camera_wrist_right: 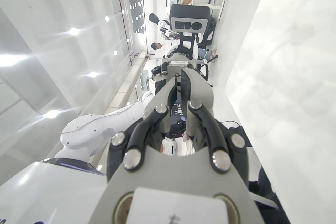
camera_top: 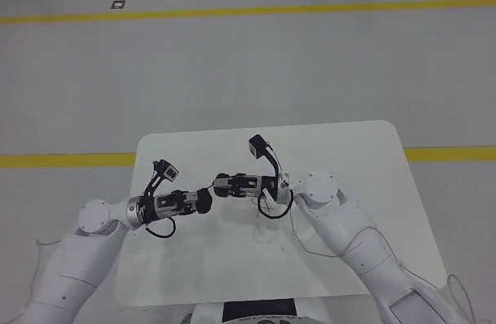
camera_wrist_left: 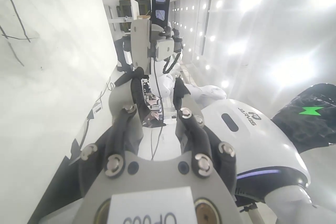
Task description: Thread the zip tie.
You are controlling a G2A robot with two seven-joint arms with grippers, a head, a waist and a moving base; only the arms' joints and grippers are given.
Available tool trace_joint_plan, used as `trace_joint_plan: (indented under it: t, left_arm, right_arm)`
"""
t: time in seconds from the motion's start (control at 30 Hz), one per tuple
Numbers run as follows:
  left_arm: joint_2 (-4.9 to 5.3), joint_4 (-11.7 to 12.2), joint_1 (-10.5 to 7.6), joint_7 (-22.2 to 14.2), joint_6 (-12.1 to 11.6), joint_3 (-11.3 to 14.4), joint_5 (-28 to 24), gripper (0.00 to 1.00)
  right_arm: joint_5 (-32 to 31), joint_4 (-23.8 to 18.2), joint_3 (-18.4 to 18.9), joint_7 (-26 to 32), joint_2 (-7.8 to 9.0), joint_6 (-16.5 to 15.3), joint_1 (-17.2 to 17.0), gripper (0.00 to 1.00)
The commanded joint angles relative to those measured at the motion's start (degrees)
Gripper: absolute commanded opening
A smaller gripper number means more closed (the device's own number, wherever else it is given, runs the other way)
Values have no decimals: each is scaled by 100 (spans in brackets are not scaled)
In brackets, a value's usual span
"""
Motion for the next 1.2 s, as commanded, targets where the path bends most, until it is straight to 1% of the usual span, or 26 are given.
trace_joint_plan:
  t: [0.0, 0.27, 0.37, 0.57, 0.67, 0.83, 1.17]
  left_arm:
    - [3, -3, 2, 22, 4, -2, 32, 25]
    - [24, -43, 16, 110, -55, -28, 257, 22]
    - [28, -56, 26, 142, -57, -24, 302, 20]
    - [38, -69, 36, 189, -57, -30, 368, 16]
    - [41, -77, 39, 197, -57, -31, 382, 15]
    - [45, -78, 37, 202, -57, -30, 392, 9]
    - [48, -86, 37, 272, -57, -33, 423, 7]
  right_arm:
    - [-14, -19, -5, 5, 10, 25, -2, 0]
    - [15, -47, -29, 64, 40, 117, 6, 0]
    - [44, -21, -72, 135, 46, 192, 21, 0]
    - [112, 70, -192, 199, 38, 237, 81, 0]
    - [147, 121, -234, 200, 33, 238, 108, 0]
    - [192, 180, -284, 188, 31, 236, 153, 0]
    - [289, 176, -287, -15, 39, 200, 143, 0]
